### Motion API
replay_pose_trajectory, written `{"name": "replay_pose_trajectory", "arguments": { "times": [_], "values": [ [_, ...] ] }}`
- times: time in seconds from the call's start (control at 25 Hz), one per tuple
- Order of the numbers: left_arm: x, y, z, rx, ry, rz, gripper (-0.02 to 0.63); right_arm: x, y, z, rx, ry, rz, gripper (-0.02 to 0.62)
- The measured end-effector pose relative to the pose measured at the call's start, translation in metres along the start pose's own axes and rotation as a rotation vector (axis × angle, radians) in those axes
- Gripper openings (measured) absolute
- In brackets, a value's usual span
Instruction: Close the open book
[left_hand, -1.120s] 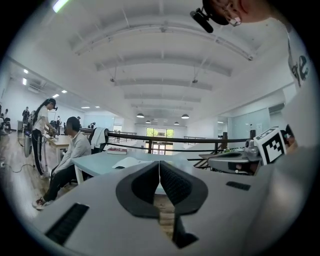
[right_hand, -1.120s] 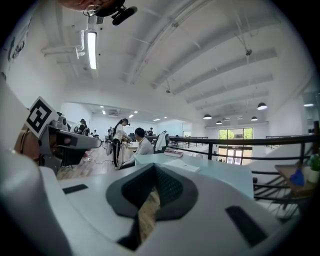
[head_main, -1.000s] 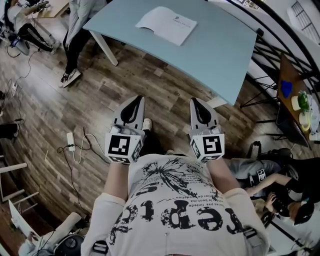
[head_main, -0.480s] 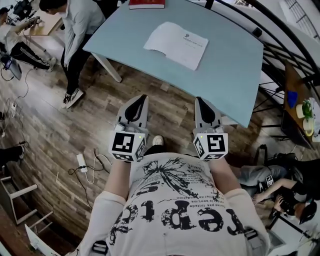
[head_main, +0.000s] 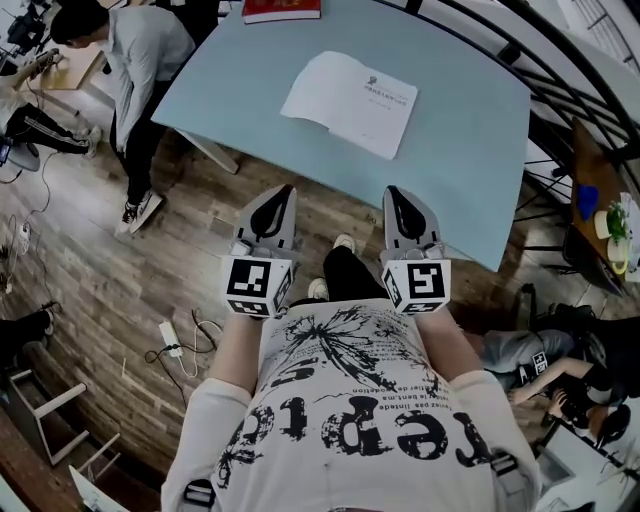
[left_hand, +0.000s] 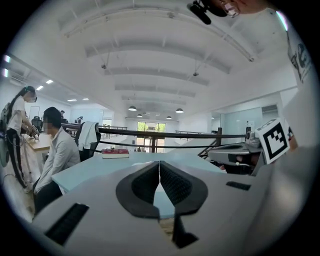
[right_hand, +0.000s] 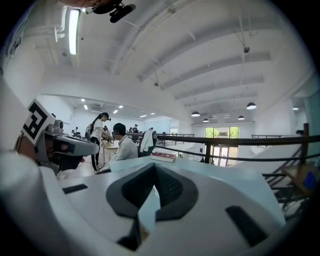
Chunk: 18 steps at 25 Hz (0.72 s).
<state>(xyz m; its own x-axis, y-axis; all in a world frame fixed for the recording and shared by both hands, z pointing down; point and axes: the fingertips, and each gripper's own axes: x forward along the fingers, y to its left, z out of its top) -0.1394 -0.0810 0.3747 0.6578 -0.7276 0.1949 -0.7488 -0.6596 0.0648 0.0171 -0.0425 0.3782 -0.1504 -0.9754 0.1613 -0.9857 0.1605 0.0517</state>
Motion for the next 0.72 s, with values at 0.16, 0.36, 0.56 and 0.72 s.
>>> {"name": "replay_pose_trajectory", "arguments": {
  "times": [0.16,0.36,0.56,0.72],
  "values": [
    [0.048,0.007,0.004,0.008,0.015,0.005,0.020,0.038,-0.028,0.004,-0.012,-0.012,0.011,0.011],
    [0.112,0.013,0.005,0.008,0.032,0.003,0.020,0.089,-0.068,0.007,-0.014,-0.022,0.030,0.011],
    [0.158,0.021,-0.007,-0.022,0.043,0.000,0.020,0.124,-0.093,-0.004,-0.054,-0.009,0.051,0.011],
    [0.182,0.032,-0.033,-0.167,0.079,-0.007,0.020,0.144,-0.107,-0.020,-0.024,0.037,0.061,0.011]
  ]
}}
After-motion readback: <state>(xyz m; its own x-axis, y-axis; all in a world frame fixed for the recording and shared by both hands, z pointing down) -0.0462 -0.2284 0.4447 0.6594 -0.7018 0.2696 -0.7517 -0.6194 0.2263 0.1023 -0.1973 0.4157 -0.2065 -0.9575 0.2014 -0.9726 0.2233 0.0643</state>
